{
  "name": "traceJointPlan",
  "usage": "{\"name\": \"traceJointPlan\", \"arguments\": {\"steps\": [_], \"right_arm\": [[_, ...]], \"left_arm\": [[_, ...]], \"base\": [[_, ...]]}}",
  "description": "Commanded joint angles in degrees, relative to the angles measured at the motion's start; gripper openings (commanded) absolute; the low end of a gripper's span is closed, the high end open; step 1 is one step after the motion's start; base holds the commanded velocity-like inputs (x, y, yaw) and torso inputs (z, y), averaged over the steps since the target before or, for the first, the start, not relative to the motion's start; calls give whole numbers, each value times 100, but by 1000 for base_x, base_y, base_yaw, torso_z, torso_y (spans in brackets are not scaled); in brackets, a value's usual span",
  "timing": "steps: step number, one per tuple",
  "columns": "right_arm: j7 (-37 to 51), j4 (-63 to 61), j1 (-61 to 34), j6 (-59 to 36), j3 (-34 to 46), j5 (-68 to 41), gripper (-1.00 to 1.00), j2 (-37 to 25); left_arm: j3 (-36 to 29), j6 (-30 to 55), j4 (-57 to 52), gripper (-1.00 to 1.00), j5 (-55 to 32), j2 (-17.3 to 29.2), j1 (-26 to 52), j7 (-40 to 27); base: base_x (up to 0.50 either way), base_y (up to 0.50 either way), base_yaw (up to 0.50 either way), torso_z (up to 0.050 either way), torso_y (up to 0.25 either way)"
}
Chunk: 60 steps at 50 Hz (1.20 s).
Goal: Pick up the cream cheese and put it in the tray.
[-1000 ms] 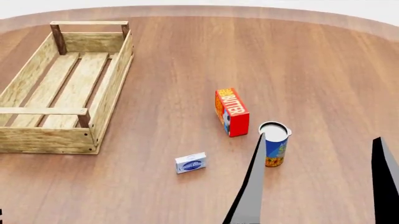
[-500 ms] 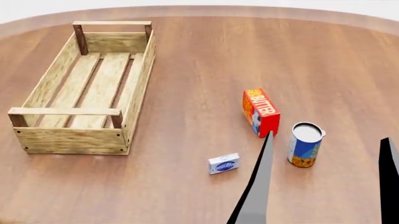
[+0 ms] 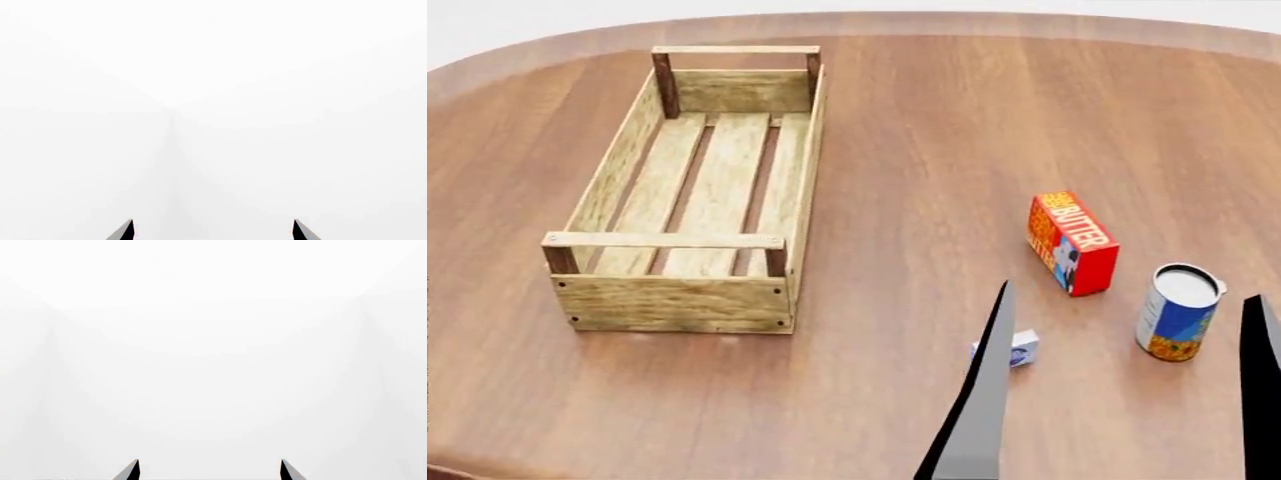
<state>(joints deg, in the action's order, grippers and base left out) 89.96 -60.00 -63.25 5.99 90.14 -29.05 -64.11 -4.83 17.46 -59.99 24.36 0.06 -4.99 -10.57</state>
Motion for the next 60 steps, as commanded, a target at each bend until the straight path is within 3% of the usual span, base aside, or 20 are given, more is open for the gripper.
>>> {"name": "traceJointPlan", "arguments": {"steps": [1, 12, 38, 60], "right_arm": [[2, 0, 40, -66, -93, -77, 100, 2], [2, 0, 124, -471, -319, -186, 100, 64], [2, 0, 81, -290, -232, -225, 100, 40], [2, 0, 141, 4, -265, -206, 100, -43]], "left_arm": [[31, -56, -1, 100, -44, -5, -25, -2], [26, -27, -1, 100, -57, -5, -7, 16], [45, -92, -1, 100, -58, -5, -37, 4], [37, -86, -1, 100, -57, -5, -23, 15]], "base": [[0, 20, 0, 0, 0], [0, 8, 0, 0, 0], [160, 254, 0, 0, 0], [95, -2, 0, 0, 0]]}}
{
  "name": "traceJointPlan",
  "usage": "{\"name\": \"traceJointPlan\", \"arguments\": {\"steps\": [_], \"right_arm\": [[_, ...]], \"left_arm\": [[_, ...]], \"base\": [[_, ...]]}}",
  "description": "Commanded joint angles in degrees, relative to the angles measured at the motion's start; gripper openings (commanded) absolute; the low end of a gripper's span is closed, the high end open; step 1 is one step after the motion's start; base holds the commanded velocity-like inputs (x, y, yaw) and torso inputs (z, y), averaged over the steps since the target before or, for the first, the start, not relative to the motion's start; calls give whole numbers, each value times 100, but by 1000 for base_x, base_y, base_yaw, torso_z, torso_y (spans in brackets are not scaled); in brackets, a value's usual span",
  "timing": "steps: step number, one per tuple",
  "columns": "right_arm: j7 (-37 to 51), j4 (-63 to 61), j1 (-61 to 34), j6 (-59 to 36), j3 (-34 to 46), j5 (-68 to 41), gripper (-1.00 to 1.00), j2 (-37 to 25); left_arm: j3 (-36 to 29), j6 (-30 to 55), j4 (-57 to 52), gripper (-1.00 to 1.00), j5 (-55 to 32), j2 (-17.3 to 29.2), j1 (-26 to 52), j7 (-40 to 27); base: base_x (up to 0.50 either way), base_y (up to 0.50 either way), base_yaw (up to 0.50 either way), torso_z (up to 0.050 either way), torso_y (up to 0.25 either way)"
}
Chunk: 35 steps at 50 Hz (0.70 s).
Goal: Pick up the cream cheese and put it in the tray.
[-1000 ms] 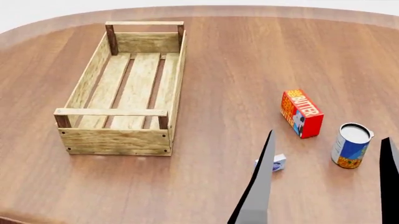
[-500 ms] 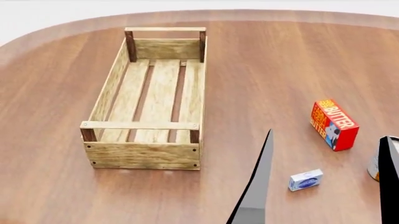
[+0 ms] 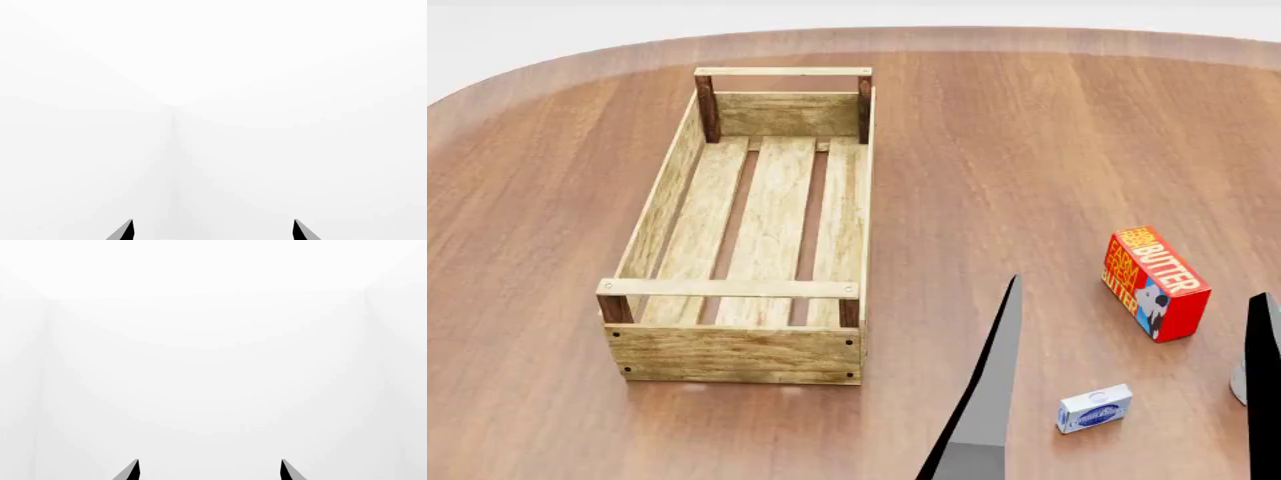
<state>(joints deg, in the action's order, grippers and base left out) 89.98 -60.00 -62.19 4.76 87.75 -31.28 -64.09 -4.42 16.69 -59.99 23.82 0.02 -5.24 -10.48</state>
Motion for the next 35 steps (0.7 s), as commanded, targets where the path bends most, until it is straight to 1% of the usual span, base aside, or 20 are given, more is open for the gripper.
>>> {"name": "traceJointPlan", "arguments": {"steps": [1, 35], "right_arm": [[0, 0, 14, 143, 6, 20, 100, -40], [0, 0, -63, 123, 88, 36, 100, -19]], "left_arm": [[-3, -9, 0, 100, -7, -1, 2, 2], [34, -42, 0, 100, -52, -1, -22, 8]], "base": [[270, -23, 0, 0, 0], [289, -20, 0, 0, 0]]}}
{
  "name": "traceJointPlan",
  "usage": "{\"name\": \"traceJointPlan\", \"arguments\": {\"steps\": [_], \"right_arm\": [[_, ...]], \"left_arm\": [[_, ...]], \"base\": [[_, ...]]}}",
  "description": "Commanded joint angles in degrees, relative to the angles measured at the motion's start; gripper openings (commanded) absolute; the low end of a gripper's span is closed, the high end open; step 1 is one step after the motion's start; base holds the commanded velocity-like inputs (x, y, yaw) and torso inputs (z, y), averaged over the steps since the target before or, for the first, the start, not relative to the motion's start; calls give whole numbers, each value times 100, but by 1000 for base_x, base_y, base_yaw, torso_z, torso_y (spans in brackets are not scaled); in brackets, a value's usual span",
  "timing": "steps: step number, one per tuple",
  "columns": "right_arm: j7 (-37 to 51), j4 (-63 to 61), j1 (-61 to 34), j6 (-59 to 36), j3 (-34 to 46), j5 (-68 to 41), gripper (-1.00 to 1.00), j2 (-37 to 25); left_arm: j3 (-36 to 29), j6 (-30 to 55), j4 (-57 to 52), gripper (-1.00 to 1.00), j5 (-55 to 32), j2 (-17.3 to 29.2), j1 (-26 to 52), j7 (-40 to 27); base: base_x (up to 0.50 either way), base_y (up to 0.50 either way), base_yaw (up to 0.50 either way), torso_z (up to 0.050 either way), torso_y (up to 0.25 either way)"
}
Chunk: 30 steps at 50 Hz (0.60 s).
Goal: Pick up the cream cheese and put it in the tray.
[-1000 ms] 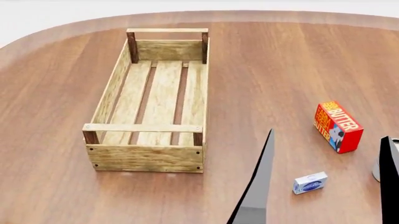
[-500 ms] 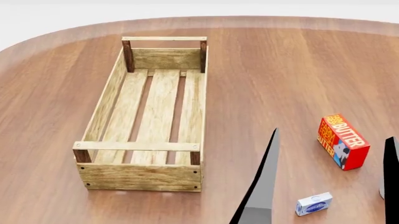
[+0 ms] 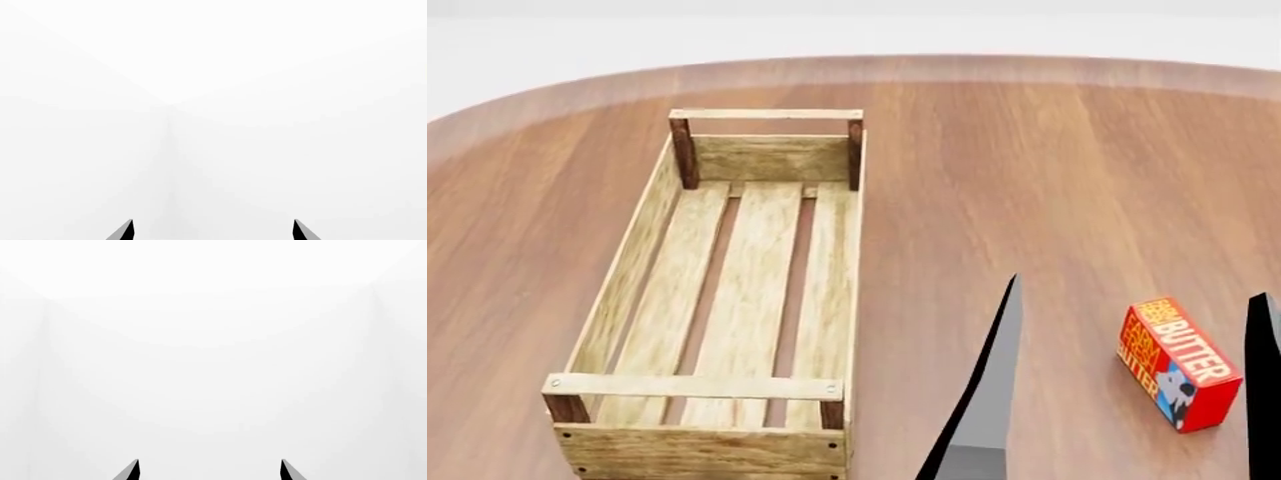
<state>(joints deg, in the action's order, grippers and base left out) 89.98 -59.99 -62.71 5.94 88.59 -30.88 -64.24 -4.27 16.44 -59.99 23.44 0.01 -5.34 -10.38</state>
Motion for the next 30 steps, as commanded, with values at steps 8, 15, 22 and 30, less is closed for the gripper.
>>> {"name": "traceJointPlan", "arguments": {"steps": [8, 15, 22, 30], "right_arm": [[0, 0, 16, 64, -25, -3, 100, -40], [0, 0, 24, 145, -20, 19, 100, -66], [0, 0, 28, 157, -21, 27, 100, -84], [0, 0, 47, 173, -43, 23, 100, -85]], "left_arm": [[34, -52, 0, 100, -20, 0, -35, -14], [18, -51, 0, 100, -7, 0, -33, -16], [30, -63, 0, 100, -12, 0, -44, -26], [29, -66, 0, 100, -16, 0, -39, -23]], "base": [[289, -21, 0, 0, 0], [290, -91, 0, 0, 0], [292, -131, 0, 0, 1], [291, -184, 0, 0, 0]]}}
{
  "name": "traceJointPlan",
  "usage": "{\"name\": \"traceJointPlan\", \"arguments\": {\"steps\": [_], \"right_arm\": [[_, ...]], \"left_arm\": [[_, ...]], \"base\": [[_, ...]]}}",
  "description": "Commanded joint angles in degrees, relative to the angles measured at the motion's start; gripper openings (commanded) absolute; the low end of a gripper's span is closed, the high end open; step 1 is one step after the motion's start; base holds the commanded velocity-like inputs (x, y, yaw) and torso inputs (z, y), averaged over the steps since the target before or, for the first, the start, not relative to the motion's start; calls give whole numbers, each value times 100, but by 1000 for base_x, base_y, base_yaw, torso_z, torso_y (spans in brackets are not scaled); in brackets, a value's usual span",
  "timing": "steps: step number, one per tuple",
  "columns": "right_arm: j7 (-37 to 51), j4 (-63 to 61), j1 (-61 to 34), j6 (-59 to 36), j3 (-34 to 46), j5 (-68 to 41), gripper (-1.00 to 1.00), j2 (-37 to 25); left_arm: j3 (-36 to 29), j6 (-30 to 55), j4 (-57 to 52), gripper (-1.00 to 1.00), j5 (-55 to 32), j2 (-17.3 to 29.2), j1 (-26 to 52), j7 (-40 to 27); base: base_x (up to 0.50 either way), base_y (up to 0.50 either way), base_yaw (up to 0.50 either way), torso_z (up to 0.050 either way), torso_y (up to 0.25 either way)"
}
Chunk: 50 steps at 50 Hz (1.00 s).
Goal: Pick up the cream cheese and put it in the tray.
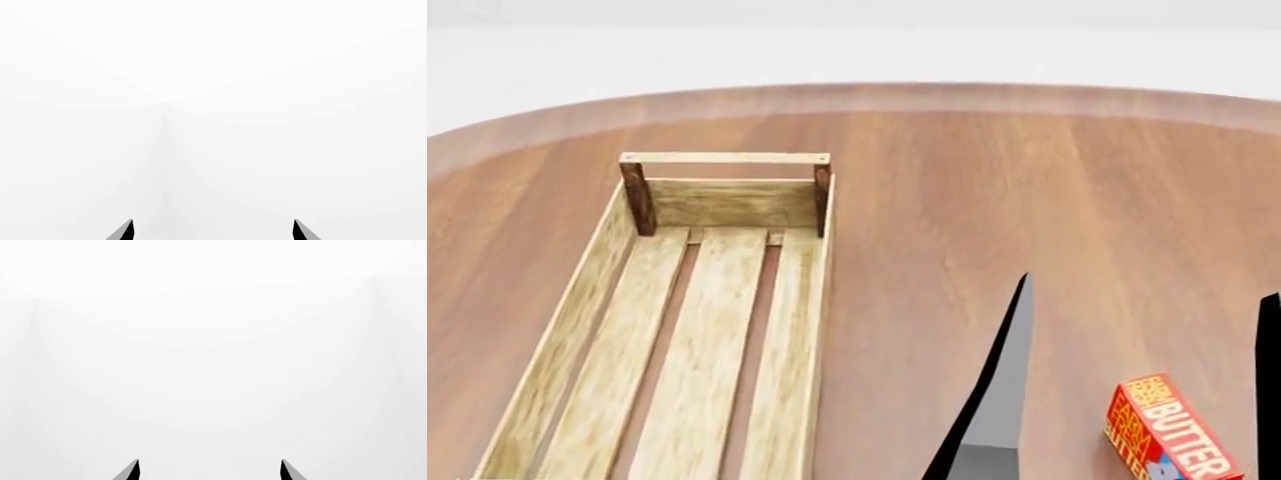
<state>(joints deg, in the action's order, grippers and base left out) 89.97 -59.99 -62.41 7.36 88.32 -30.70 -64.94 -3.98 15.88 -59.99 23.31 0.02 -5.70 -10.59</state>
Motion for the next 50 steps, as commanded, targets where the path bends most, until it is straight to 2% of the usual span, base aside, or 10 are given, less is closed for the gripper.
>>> {"name": "traceJointPlan", "arguments": {"steps": [1, 25, 36, 42, 45, 50], "right_arm": [[0, 0, 15, 32, -13, 9, 100, -14], [0, 0, -115, -112, 164, 87, 100, 47], [1, 0, -13, -266, -17, -30, 100, 80], [0, 0, -3, -232, -2, 17, 100, 80], [1, 0, 126, -524, -226, -20, 100, 78], [1, 0, 186, -359, -271, 6, 100, 23]], "left_arm": [[-2, -10, -1, 100, 3, -1, -1, -1], [-44, 1, -1, 100, -2, -1, 18, 42], [-51, -2, -1, 100, 6, -1, 19, 52], [-48, -18, -1, 100, 5, -1, 7, 52], [-44, -18, -1, 100, -4, -1, 8, 55], [-46, -13, -1, 100, -6, -1, 18, 59]], "base": [[285, -211, 0, 0, 0], [443, -38, 0, 0, 1], [500, -1, 0, 0, 2], [23, 0, 0, 0, 0], [0, 0, 0, 0, 0], [3, 247, 0, 0, 0]]}}
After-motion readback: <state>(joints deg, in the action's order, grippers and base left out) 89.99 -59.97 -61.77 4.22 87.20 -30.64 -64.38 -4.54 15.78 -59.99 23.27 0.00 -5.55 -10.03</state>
